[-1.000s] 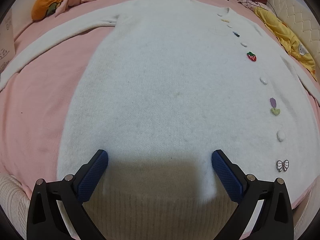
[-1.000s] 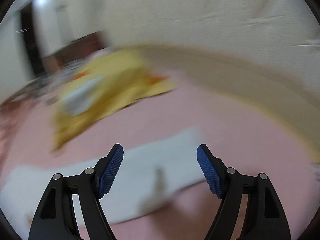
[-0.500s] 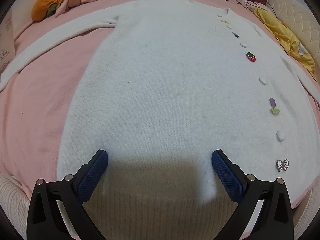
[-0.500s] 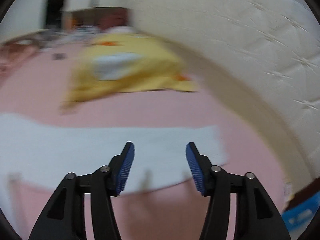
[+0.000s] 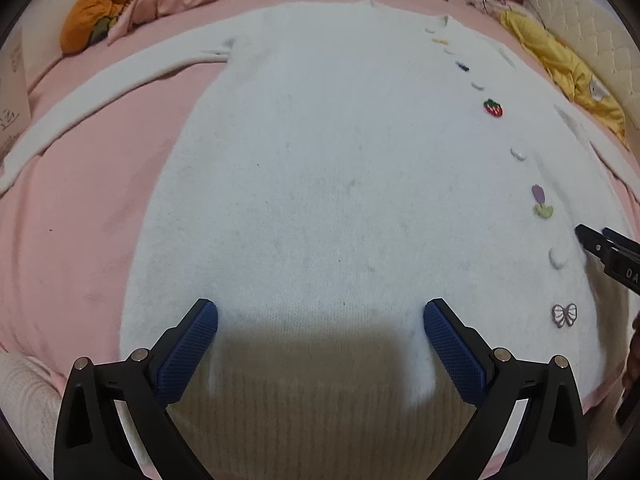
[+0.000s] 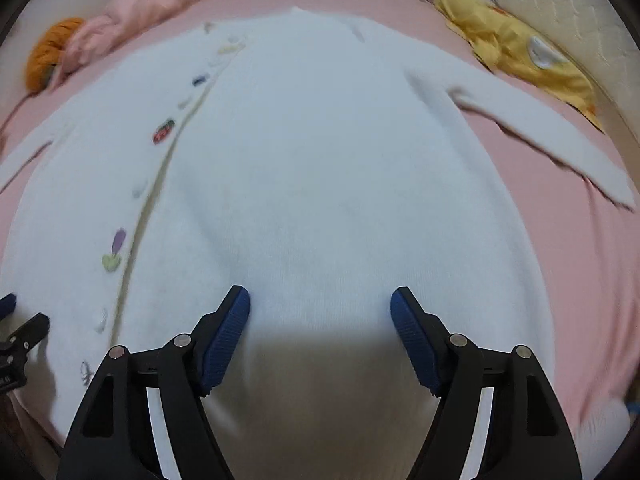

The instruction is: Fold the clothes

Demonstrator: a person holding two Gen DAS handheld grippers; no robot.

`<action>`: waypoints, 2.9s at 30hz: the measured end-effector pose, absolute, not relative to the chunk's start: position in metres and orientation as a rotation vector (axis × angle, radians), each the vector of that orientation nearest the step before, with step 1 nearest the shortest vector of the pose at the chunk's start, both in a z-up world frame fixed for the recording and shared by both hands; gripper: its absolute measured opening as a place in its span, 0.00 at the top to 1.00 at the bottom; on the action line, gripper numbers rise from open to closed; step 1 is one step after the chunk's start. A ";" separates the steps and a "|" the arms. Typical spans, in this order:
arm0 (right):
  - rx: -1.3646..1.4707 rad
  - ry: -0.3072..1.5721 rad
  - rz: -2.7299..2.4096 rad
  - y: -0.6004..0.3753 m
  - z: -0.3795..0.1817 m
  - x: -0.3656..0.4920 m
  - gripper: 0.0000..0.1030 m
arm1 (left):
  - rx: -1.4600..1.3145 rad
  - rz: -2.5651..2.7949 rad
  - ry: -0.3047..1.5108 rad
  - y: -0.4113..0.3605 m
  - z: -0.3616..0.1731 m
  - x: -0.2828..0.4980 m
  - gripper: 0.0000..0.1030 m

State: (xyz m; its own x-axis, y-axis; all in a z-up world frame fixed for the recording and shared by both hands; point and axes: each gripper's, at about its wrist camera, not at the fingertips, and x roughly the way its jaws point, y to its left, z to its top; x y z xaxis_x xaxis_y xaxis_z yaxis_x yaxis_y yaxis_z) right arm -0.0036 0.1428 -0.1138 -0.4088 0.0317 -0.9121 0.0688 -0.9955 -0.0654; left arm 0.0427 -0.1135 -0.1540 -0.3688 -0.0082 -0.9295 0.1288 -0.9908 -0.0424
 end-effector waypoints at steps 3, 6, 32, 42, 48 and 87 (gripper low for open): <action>1.691 0.126 -2.621 0.136 -0.096 0.013 0.29 | 1.677 -2.575 0.241 -0.110 -0.142 0.053 0.00; 1.778 0.118 -2.582 0.135 -0.114 0.023 0.20 | 1.736 -2.525 0.140 -0.100 -0.163 0.053 0.00; 1.688 0.116 -2.617 0.144 -0.125 0.018 0.16 | 1.709 -2.538 0.106 -0.095 -0.164 0.058 0.00; 1.583 0.013 -2.543 0.139 -0.082 0.013 0.16 | 1.721 -2.515 0.424 -0.144 -0.148 0.051 0.01; 1.433 0.121 -2.584 0.103 -0.033 0.018 0.16 | 1.545 -2.434 0.213 -0.183 -0.077 0.050 0.01; 1.421 -0.004 -2.854 0.196 0.096 0.079 0.16 | 1.512 -2.666 0.105 -0.035 0.057 0.080 0.01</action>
State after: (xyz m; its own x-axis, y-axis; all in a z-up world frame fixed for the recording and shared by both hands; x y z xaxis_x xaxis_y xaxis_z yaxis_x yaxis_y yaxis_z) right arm 0.0789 0.1961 0.0961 -0.6019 0.0403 -0.7975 -0.0424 -0.9989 -0.0185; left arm 0.0804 -0.0352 0.0570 -0.5117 -0.0317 -0.8586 0.0990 -0.9948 -0.0223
